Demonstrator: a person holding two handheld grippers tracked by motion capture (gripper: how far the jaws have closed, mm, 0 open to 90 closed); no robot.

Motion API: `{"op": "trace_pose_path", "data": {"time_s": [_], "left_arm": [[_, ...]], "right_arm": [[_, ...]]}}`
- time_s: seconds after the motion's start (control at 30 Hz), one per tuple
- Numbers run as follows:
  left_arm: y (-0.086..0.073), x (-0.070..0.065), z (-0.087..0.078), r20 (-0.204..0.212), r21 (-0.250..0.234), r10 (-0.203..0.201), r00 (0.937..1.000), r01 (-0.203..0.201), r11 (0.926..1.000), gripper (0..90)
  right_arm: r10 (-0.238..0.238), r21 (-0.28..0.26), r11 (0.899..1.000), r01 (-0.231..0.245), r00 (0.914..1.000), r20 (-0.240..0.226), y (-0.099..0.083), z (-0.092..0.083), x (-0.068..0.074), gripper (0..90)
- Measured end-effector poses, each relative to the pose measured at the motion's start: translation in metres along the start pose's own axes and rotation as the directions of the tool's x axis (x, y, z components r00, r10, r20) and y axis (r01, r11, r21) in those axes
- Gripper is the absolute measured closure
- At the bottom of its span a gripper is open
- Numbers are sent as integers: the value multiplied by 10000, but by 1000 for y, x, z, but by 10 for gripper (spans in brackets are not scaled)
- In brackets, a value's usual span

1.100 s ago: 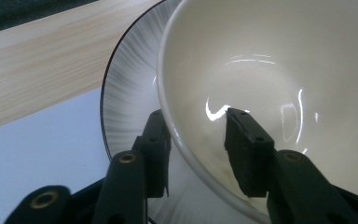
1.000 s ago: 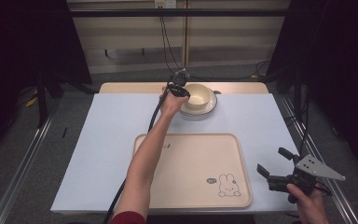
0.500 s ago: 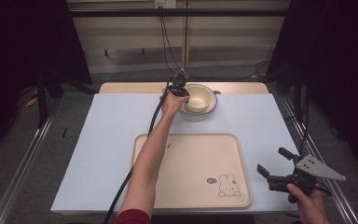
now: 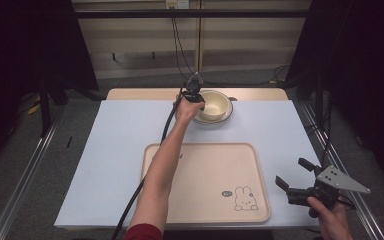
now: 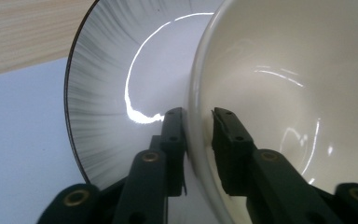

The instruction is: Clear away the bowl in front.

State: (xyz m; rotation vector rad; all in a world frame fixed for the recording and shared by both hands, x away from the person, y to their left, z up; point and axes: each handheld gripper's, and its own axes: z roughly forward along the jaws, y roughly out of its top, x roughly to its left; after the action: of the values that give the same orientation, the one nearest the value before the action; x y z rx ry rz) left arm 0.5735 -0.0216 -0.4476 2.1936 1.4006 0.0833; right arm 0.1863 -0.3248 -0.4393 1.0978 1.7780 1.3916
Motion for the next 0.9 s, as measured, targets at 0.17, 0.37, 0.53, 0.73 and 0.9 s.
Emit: {"op": "trace_pose_path", "data": {"time_s": [0.17, 0.37, 0.53, 0.73, 0.9], "left_arm": [[1, 2, 0, -3, 37, -3, 10000, 3, 10000, 778], [1, 4, -3, 188, 9, -547, 9983, 547, 9985, 822], [1, 5, -2, 239, -168, -811, 9964, 815, 9965, 838], [1, 6, -2, 277, -209, -954, 9951, 960, 9952, 841], [0, 5, -7, 467, -241, -1057, 9933, 1069, 9940, 840]], "right_arm": [[-3, -9, 10000, 3, 10000, -62, 0, 1, 0, 7], [-31, -14, 10000, 31, 10000, -33, 0, 1, 0, 7], [2, -5, 10000, -2, 10000, -17, 0, 1, 0, 8], [8, -6, 10000, -8, 10000, -35, 0, 1, 0, 7], [13, 9, 10000, -13, 10000, -28, 0, 0, 0, 7]]}}
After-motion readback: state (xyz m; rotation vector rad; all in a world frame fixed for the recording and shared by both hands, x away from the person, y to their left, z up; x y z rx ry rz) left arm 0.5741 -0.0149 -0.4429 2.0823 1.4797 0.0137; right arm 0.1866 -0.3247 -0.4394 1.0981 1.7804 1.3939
